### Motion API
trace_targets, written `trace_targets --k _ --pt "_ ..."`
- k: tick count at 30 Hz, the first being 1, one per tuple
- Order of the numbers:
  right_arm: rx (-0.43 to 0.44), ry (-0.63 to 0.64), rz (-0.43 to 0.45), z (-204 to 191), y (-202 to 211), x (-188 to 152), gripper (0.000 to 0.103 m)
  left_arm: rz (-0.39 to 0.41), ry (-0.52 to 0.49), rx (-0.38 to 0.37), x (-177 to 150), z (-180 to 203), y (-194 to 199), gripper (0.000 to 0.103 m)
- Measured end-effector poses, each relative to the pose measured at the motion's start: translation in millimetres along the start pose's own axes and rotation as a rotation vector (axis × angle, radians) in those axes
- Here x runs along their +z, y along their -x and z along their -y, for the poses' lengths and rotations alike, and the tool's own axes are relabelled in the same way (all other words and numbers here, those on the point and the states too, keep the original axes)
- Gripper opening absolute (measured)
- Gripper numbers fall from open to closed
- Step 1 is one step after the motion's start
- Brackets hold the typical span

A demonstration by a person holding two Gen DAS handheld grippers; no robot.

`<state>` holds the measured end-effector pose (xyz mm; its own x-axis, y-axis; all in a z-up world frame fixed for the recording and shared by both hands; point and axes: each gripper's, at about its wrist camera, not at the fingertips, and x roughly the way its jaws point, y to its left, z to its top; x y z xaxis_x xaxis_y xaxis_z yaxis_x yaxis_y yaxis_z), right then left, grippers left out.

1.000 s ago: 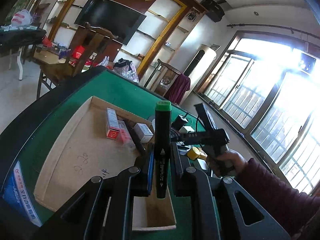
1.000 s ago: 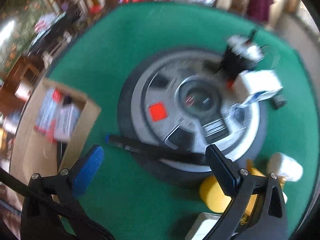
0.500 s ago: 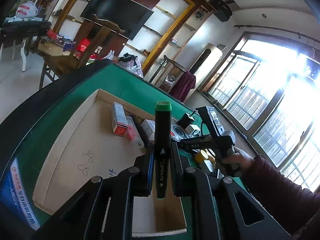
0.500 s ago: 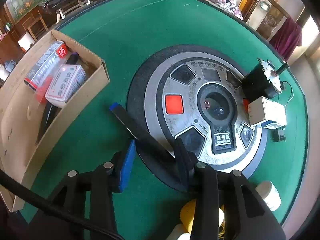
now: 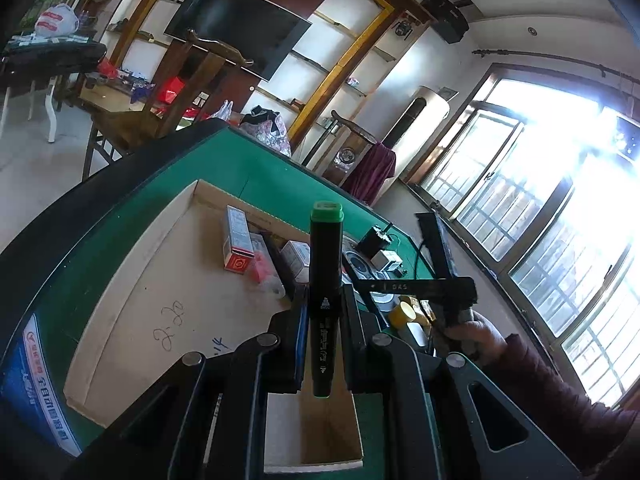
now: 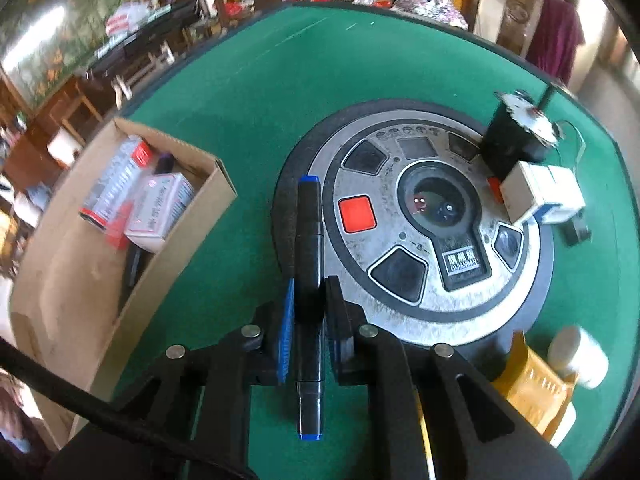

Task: Organize objects
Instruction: 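Lower both markers into the cardboard tray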

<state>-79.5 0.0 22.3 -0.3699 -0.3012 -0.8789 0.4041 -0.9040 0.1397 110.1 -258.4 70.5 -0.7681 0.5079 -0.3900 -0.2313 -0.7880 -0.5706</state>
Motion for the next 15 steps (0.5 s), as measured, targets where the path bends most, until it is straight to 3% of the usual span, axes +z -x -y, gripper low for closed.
trace_targets --k 4,9,15 --pt "0.079 -0.048 0.057 1.9 29.2 -9.7 0.012 -0.006 0.002 0.016 1.1 0.7 2.1 0.012" --pt "0.175 -0.066 0.101 -23.4 57.4 -24.1 0.012 -0.017 -0.016 0.046 9.4 0.5 8.2 0.012" --pt "0.3 -0.046 0.097 -94.4 47.5 -15.4 0.013 -0.085 -0.065 0.138 32.7 -10.9 -0.7 0.012"
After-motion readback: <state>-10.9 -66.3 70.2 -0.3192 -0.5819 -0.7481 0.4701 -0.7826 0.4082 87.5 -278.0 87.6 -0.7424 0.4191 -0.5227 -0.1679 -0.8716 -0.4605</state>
